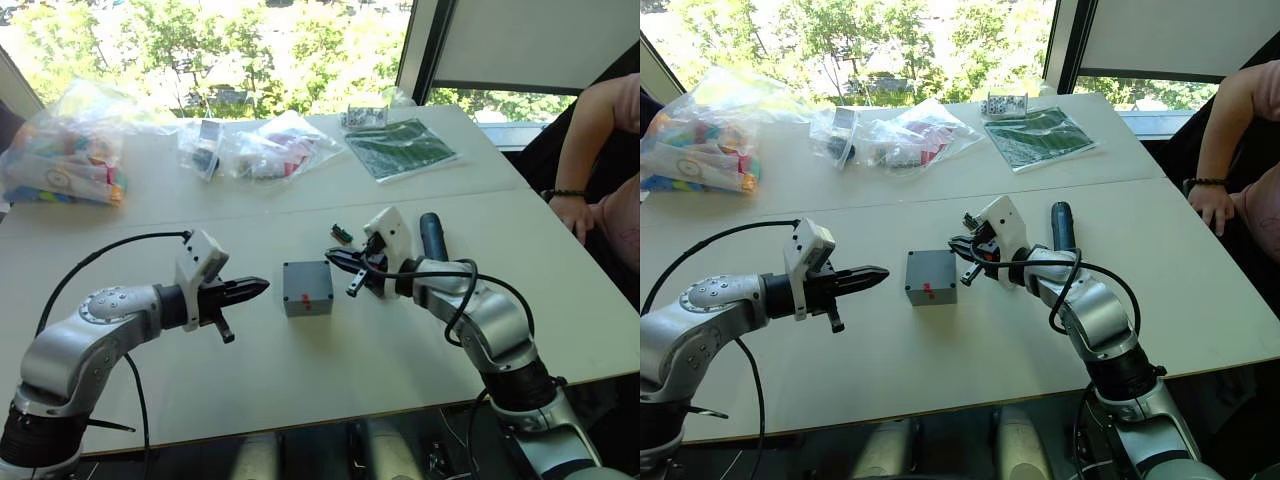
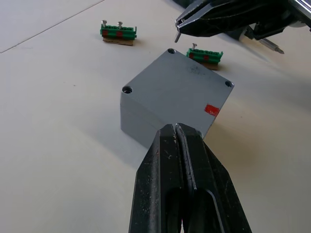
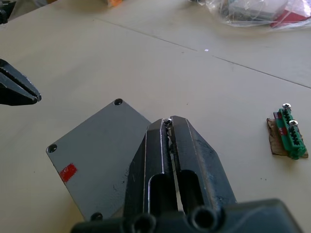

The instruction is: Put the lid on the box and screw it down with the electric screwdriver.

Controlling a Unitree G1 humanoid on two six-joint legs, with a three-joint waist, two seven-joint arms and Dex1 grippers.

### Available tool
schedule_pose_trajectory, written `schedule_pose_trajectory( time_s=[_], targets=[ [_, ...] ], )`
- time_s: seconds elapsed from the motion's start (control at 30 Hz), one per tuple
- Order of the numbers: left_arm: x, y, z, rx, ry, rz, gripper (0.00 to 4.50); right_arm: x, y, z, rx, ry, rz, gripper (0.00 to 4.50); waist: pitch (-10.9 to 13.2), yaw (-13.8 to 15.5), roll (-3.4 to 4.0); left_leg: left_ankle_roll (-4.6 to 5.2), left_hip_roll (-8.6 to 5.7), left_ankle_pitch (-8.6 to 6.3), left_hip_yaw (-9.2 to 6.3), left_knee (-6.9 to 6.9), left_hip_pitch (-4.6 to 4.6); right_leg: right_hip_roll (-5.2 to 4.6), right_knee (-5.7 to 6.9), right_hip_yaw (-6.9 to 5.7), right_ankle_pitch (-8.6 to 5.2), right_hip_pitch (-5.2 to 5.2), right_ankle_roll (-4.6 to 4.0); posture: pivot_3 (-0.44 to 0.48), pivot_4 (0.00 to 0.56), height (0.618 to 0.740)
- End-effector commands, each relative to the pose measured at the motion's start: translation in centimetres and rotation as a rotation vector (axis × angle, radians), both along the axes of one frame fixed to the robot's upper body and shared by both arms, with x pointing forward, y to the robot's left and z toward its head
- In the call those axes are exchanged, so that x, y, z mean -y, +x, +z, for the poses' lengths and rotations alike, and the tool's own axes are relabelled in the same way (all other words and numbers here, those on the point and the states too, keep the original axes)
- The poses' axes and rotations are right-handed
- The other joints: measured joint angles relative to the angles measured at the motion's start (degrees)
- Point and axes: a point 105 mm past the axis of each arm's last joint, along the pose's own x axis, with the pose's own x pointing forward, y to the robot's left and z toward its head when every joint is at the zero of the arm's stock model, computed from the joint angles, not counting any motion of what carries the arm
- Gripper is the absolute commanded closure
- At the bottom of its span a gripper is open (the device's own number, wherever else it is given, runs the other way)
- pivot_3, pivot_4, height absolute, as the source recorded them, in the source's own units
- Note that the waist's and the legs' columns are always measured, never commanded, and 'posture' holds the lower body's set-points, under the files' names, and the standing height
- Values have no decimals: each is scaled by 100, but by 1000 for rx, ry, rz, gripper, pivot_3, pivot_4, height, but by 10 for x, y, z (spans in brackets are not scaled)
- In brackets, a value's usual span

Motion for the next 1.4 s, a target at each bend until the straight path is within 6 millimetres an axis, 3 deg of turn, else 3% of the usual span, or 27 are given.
schedule_pose_trajectory(
  time_s=[0.03,1.2,1.3,1.4],
  targets=[
    [4,1,5,49,25,-26,4500,-3,0,11,54,12,4,4469,0,2,0,0,0,0,1,0,0,-1,-1,0,0,0,0,0,150,740],
    [4,0,0,55,30,-23,4500,-8,4,-4,-20,28,-20,4469,0,-2,0,0,2,0,1,-1,-2,2,0,0,0,-4,-1,0,150,740],
    [7,0,2,60,25,-29,4500,-8,3,-2,-20,36,-16,3766,0,-2,0,0,2,0,1,-1,-1,2,0,0,0,-5,-1,0,150,740],
    [8,1,6,63,10,-31,4500,-7,2,1,-18,40,-13,2530,0,-2,0,0,2,0,1,-1,-1,2,0,0,0,-5,-1,0,150,740]
  ],
)
